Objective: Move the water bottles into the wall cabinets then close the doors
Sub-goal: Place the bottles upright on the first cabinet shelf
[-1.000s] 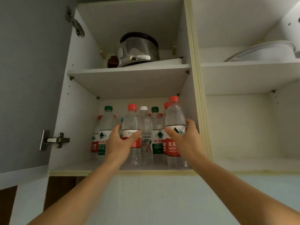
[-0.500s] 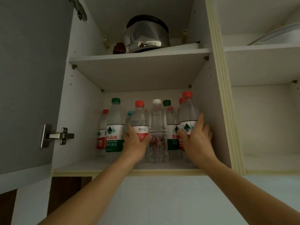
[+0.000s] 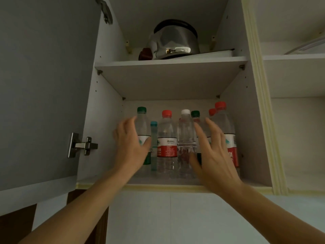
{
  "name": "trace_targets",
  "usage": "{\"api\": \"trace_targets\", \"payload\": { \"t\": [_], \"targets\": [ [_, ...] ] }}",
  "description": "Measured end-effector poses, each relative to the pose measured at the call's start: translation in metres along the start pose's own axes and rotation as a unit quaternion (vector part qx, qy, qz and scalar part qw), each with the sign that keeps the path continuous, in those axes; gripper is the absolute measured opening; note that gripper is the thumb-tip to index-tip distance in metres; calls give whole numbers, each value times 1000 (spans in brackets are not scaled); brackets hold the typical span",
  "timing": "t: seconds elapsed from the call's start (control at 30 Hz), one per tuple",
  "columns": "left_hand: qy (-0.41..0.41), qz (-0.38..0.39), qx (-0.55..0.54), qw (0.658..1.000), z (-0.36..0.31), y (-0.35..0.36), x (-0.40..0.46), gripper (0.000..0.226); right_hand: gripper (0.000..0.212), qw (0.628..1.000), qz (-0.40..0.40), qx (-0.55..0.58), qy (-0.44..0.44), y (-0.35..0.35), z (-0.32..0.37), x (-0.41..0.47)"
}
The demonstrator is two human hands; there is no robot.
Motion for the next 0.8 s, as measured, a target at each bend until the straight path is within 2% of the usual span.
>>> {"api": "trace_targets", "payload": {
  "t": [0.1, 0.2, 0.43, 0.53, 0.67, 0.8],
  "targets": [
    [-98, 111, -56, 987, 29, 18, -11, 98, 81, 997, 34, 47, 51, 17, 14, 8],
    [-148, 165, -143, 965, 43, 31, -19, 87, 79, 999, 37, 16, 28, 32, 36, 15],
    [-147, 159, -186, 958, 52, 35, -18, 73, 86, 989, 60, 64, 117, 61, 65, 25],
    [-146, 129, -195, 961, 57, 28, -15, 71, 89, 978, 107, 88, 153, 74, 67, 19],
    [-139, 132, -193, 962, 62, 20, -14, 65, 72, 948, 189, 141, 214, 94, 61, 7],
    [-138, 168, -181, 959, 64, 15, -13, 65, 70, 935, 238, 153, 213, 103, 60, 12]
  ]
}}
Point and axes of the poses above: each hand's wrist, its own x-axis towards the middle knuckle, its own y-axis out of the palm, z = x × y, the point moved 7 cm from there along x, towards the middle knuckle, and after that the axes turned 7 degrees about -z, right-handed, at the moved point
